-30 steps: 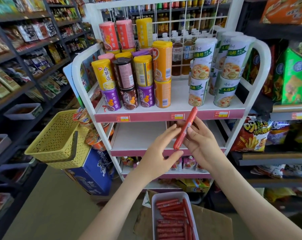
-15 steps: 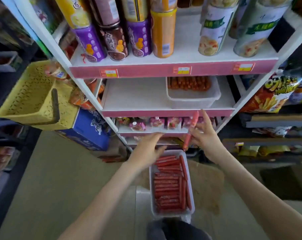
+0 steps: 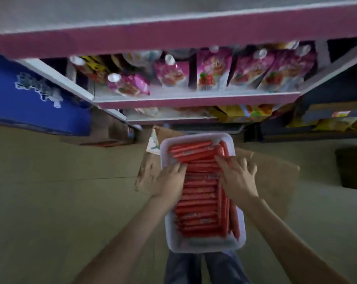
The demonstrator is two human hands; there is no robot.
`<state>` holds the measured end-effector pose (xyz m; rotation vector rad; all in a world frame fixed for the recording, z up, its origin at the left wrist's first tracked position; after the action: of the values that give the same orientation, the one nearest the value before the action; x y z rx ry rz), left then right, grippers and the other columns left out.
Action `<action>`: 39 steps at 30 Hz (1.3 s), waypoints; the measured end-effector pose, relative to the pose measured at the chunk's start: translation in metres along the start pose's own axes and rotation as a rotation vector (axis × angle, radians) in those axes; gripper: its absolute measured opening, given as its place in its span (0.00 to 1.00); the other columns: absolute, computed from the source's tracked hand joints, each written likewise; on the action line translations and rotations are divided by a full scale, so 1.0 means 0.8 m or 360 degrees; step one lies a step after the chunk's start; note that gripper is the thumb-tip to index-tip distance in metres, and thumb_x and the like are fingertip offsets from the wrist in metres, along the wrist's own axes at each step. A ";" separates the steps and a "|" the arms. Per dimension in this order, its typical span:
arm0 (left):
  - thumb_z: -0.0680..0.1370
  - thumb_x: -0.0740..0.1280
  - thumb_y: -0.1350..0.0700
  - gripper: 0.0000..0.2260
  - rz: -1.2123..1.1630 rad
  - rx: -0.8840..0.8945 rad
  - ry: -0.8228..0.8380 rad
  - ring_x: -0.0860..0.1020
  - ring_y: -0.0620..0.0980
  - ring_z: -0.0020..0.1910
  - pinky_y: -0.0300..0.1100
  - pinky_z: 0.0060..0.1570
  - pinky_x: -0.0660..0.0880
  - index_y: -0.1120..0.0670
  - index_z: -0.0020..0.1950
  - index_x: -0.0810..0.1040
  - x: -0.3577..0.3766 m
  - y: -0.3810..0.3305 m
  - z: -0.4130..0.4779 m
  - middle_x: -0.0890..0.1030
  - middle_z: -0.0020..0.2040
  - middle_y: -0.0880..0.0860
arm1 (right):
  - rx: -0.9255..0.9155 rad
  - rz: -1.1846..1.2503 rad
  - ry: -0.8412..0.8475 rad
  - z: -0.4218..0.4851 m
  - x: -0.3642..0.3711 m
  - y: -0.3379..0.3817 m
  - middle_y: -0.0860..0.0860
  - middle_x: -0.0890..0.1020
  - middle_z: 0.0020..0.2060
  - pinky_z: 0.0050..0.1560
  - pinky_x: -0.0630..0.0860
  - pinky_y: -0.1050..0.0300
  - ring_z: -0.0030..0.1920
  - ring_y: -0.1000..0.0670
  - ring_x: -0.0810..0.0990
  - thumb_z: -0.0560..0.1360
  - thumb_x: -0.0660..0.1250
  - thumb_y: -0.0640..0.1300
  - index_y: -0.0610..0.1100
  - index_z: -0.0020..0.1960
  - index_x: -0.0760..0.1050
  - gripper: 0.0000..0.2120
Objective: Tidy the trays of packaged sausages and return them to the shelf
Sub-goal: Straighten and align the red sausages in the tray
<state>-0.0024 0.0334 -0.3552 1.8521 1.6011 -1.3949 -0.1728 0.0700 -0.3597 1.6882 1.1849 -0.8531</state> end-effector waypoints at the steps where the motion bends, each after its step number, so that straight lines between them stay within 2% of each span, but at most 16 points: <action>1: 0.76 0.61 0.64 0.21 0.0042 0.0007 0.0034 0.71 0.59 0.64 0.50 0.63 0.68 0.58 0.70 0.68 0.015 -0.002 0.015 0.72 0.65 0.58 | -0.0025 -0.0116 -0.0106 0.007 0.010 -0.002 0.46 0.72 0.65 0.62 0.59 0.38 0.58 0.43 0.66 0.71 0.71 0.41 0.46 0.73 0.66 0.32; 3: 0.80 0.55 0.62 0.22 0.0112 -0.0039 0.0086 0.62 0.58 0.71 0.50 0.71 0.58 0.57 0.75 0.60 0.034 -0.002 0.040 0.63 0.73 0.58 | -0.0031 -0.0299 -0.0195 0.015 0.031 -0.006 0.45 0.70 0.70 0.65 0.59 0.37 0.58 0.45 0.66 0.65 0.74 0.38 0.41 0.73 0.66 0.38; 4: 0.81 0.56 0.62 0.21 0.0125 -0.0049 0.0055 0.62 0.59 0.70 0.51 0.71 0.59 0.57 0.74 0.61 0.040 -0.002 0.051 0.63 0.72 0.59 | -0.0052 -0.0359 -0.0257 0.017 0.039 -0.007 0.44 0.71 0.69 0.68 0.58 0.38 0.59 0.46 0.66 0.63 0.74 0.37 0.39 0.72 0.67 0.39; 7: 0.75 0.66 0.62 0.15 0.0254 -0.0005 -0.0177 0.74 0.63 0.55 0.56 0.55 0.72 0.59 0.62 0.74 0.047 -0.004 0.073 0.75 0.55 0.61 | -0.0114 -0.0435 -0.0452 0.016 0.046 -0.004 0.42 0.73 0.67 0.72 0.43 0.41 0.64 0.46 0.64 0.65 0.70 0.35 0.37 0.71 0.67 0.35; 9: 0.74 0.68 0.60 0.11 0.0283 0.0004 -0.0159 0.75 0.62 0.50 0.54 0.49 0.72 0.59 0.55 0.75 0.047 -0.005 0.082 0.76 0.49 0.60 | -0.0098 -0.0497 -0.0437 0.018 0.047 -0.004 0.44 0.70 0.70 0.72 0.33 0.44 0.67 0.47 0.62 0.70 0.62 0.38 0.42 0.74 0.64 0.31; 15: 0.79 0.63 0.52 0.18 0.0343 -0.0121 0.0121 0.68 0.61 0.61 0.53 0.58 0.68 0.60 0.65 0.69 0.052 -0.011 0.086 0.68 0.62 0.60 | -0.0003 -0.0663 -0.0115 0.019 0.051 -0.004 0.48 0.62 0.75 0.67 0.22 0.42 0.74 0.47 0.57 0.74 0.60 0.43 0.46 0.74 0.64 0.28; 19: 0.80 0.58 0.58 0.15 0.0000 -0.0214 -0.0002 0.75 0.56 0.58 0.50 0.54 0.73 0.55 0.67 0.67 0.041 0.005 0.062 0.75 0.60 0.56 | -0.0110 -0.0471 -0.0292 0.020 0.042 -0.004 0.44 0.72 0.69 0.71 0.32 0.43 0.69 0.46 0.61 0.73 0.66 0.44 0.41 0.68 0.73 0.24; 22: 0.83 0.55 0.52 0.12 -0.0218 -0.0302 -0.0056 0.76 0.52 0.44 0.44 0.37 0.70 0.51 0.65 0.67 0.024 0.015 0.037 0.76 0.51 0.51 | -0.0123 -0.0339 -0.0270 0.018 0.038 -0.006 0.46 0.71 0.70 0.71 0.30 0.45 0.70 0.49 0.61 0.77 0.55 0.50 0.41 0.70 0.70 0.24; 25: 0.82 0.56 0.50 0.12 -0.0457 -0.0319 -0.0092 0.77 0.53 0.40 0.42 0.34 0.66 0.51 0.64 0.70 0.002 0.015 0.014 0.77 0.45 0.50 | -0.0055 0.0199 -0.0193 0.016 0.017 -0.003 0.51 0.72 0.69 0.71 0.36 0.46 0.70 0.52 0.59 0.78 0.53 0.55 0.46 0.74 0.64 0.26; 27: 0.82 0.58 0.50 0.13 -0.0595 -0.0262 -0.0150 0.79 0.54 0.43 0.42 0.36 0.66 0.52 0.64 0.72 -0.021 0.012 0.004 0.81 0.47 0.53 | 0.0048 0.0805 -0.0163 0.011 -0.011 0.002 0.55 0.75 0.62 0.72 0.49 0.49 0.66 0.55 0.66 0.79 0.59 0.51 0.51 0.74 0.63 0.23; 29: 0.81 0.60 0.50 0.13 -0.0716 -0.0202 -0.0138 0.79 0.52 0.46 0.40 0.38 0.68 0.52 0.63 0.74 -0.052 0.006 -0.006 0.81 0.50 0.52 | 0.0119 0.1425 -0.0119 0.004 -0.049 0.013 0.60 0.79 0.54 0.65 0.67 0.61 0.58 0.62 0.75 0.79 0.64 0.42 0.57 0.69 0.66 0.21; 31: 0.80 0.62 0.50 0.13 -0.0828 -0.0118 -0.0085 0.79 0.50 0.50 0.37 0.42 0.70 0.52 0.62 0.75 -0.090 -0.006 -0.018 0.81 0.53 0.51 | 0.0191 0.1692 -0.0164 -0.005 -0.096 0.024 0.59 0.83 0.43 0.50 0.74 0.66 0.47 0.62 0.80 0.77 0.65 0.35 0.57 0.58 0.72 0.18; 33: 0.79 0.64 0.48 0.12 -0.0954 -0.0077 -0.0028 0.78 0.47 0.52 0.32 0.43 0.70 0.51 0.60 0.76 -0.132 -0.019 -0.034 0.80 0.55 0.49 | 0.0243 0.1806 -0.0268 -0.015 -0.151 0.032 0.56 0.82 0.34 0.41 0.75 0.67 0.37 0.61 0.80 0.76 0.64 0.31 0.47 0.50 0.75 0.11; 35: 0.76 0.68 0.48 0.11 -0.1111 -0.0054 -0.0041 0.79 0.45 0.51 0.36 0.46 0.73 0.50 0.56 0.78 -0.184 -0.033 -0.054 0.81 0.52 0.47 | 0.0221 0.1936 -0.0303 -0.031 -0.205 0.041 0.54 0.81 0.30 0.37 0.74 0.67 0.32 0.60 0.78 0.76 0.63 0.28 0.39 0.45 0.74 0.07; 37: 0.74 0.71 0.50 0.09 -0.1237 -0.0026 -0.0089 0.80 0.41 0.47 0.40 0.47 0.77 0.49 0.52 0.80 -0.243 -0.050 -0.079 0.82 0.48 0.44 | 0.0182 0.2053 -0.0271 -0.051 -0.255 0.050 0.53 0.81 0.29 0.37 0.76 0.63 0.32 0.56 0.77 0.78 0.61 0.30 0.40 0.41 0.73 0.09; 39: 0.74 0.71 0.54 0.06 -0.1392 0.0006 -0.0142 0.80 0.37 0.44 0.32 0.43 0.76 0.49 0.50 0.79 -0.303 -0.071 -0.113 0.82 0.45 0.43 | 0.0177 0.2200 -0.0262 -0.073 -0.300 0.057 0.52 0.80 0.29 0.36 0.76 0.61 0.31 0.54 0.77 0.79 0.59 0.33 0.41 0.39 0.70 0.11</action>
<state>0.0140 -0.0183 -0.0957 1.0587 2.4926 -1.7369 -0.2007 0.0337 -0.1126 1.9366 -0.2781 -0.1402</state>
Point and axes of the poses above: each hand's wrist, its own z-axis towards the middle knuckle, its own x-axis out of the palm, y = z × x, the point moved 6 cm from there along z, towards the middle knuckle
